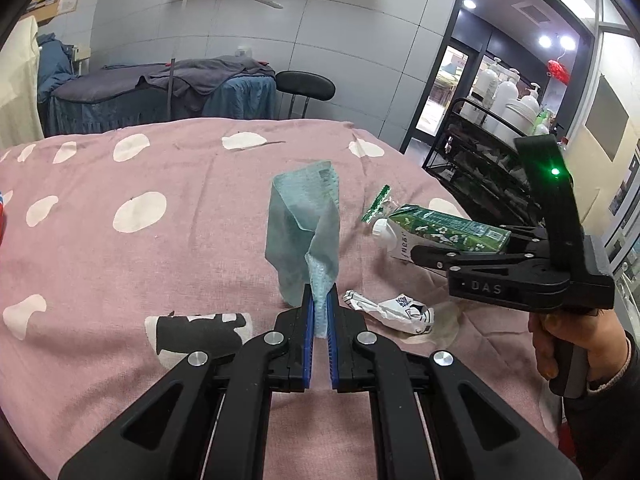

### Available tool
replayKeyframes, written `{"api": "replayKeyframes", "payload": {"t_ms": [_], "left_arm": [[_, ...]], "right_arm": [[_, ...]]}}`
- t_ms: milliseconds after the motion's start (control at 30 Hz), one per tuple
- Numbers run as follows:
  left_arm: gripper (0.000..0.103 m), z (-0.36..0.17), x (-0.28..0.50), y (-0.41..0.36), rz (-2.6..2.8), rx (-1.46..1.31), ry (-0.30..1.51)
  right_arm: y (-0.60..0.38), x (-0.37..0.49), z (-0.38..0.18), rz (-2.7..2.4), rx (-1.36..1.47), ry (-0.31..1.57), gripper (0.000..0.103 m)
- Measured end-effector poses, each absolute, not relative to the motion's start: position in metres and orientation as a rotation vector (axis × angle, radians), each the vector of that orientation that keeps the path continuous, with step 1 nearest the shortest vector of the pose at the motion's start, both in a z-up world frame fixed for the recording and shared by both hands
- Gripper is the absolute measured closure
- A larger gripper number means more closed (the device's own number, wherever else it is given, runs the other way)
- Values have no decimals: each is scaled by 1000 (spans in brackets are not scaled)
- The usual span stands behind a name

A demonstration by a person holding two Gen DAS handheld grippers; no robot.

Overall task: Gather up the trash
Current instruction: 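Grasp the green milk carton with the right tool and lift it, then carry both items to the brown bin while the right tool lowers the carton inside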

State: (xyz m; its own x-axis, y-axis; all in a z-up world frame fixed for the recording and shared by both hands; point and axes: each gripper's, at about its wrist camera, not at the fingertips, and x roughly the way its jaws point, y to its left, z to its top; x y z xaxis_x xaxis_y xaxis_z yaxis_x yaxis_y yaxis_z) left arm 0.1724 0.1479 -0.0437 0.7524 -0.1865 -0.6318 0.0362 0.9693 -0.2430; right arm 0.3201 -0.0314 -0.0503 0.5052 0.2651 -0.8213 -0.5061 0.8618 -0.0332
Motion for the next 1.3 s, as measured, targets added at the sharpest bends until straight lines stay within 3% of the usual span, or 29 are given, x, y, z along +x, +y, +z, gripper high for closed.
{"api": "replayKeyframes", "payload": {"t_ms": [300, 700, 1300], "left_arm": [[96, -30, 168, 113, -205, -207, 690], [96, -21, 163, 34, -391, -158, 674], [96, -18, 171, -74, -624, -74, 692]], "right_arm": [[-95, 281, -22, 500, -52, 876, 53], [-197, 224, -7, 318, 53, 753, 52], [-324, 207, -72, 15, 148, 871, 52]]}}
